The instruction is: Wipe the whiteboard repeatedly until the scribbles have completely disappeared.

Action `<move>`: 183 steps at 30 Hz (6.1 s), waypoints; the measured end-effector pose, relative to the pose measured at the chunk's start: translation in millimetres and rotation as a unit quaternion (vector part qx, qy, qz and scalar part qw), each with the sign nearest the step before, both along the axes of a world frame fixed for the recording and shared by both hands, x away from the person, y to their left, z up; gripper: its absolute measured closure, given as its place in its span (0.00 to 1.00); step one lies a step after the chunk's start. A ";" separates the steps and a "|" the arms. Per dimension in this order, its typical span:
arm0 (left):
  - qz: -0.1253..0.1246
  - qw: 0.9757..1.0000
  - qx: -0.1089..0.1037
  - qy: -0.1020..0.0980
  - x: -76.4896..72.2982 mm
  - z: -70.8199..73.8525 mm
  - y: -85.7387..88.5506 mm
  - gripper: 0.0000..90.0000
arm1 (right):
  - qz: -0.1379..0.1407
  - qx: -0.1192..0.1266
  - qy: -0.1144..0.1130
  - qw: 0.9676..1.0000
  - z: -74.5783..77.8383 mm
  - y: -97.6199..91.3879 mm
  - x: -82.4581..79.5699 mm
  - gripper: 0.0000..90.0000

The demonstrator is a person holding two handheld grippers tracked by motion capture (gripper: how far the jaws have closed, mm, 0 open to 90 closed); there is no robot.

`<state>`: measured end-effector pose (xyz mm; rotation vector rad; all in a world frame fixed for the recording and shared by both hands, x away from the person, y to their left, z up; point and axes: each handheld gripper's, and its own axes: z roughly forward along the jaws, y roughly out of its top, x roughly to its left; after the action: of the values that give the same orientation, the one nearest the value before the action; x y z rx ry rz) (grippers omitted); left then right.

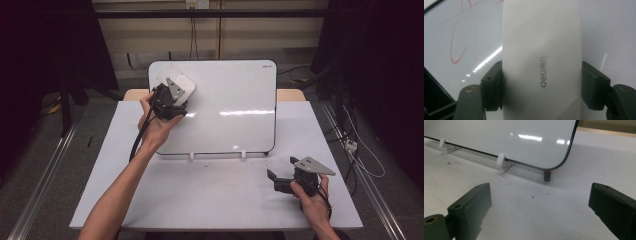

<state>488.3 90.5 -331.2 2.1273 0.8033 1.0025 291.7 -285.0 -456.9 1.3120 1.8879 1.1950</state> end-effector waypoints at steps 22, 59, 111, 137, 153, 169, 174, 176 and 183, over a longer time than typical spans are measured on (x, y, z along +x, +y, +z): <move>0.072 0.995 -0.075 0.004 26.9 29.7 33.4 0.35 | -0.002 0.002 -0.001 1.000 -0.2 -2.0 -1.1 0.05; 0.056 0.996 -0.055 0.036 30.0 36.1 34.4 0.35 | -0.001 0.002 -0.002 1.000 0.2 -2.4 -2.0 0.05; 0.051 0.997 -0.011 0.065 35.2 43.9 19.9 0.35 | -0.004 0.002 -0.005 1.000 0.6 -4.1 -3.7 0.05; 0.046 0.997 -0.001 0.066 32.7 39.7 20.7 0.35 | -0.003 -0.001 -0.003 1.000 0.7 -1.4 -2.2 0.05; -0.053 0.995 0.079 0.039 -18.8 -17.6 -19.9 0.35 | -0.003 0.000 -0.007 1.000 1.5 -3.0 -5.0 0.05; -0.031 0.999 -0.018 -0.016 -5.7 -11.3 14.9 0.35 | -0.003 -0.001 -0.008 1.000 1.6 -3.0 -5.0 0.05; -0.037 0.998 -0.028 -0.045 8.6 0.0 26.8 0.35 | -0.002 -0.001 -0.008 1.000 1.6 -2.4 -4.9 0.05; -0.040 0.997 -0.031 -0.051 14.2 4.5 31.3 0.35 | -0.003 -0.001 -0.008 1.000 1.6 -2.4 -4.9 0.05; -0.007 0.996 -0.068 -0.054 25.6 18.2 44.1 0.35 | -0.005 0.000 -0.008 1.000 1.4 -3.5 -5.0 0.05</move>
<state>513.8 134.6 -313.0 1.9453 0.7802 1.0165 286.7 -288.4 -455.5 1.3066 1.8690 1.1965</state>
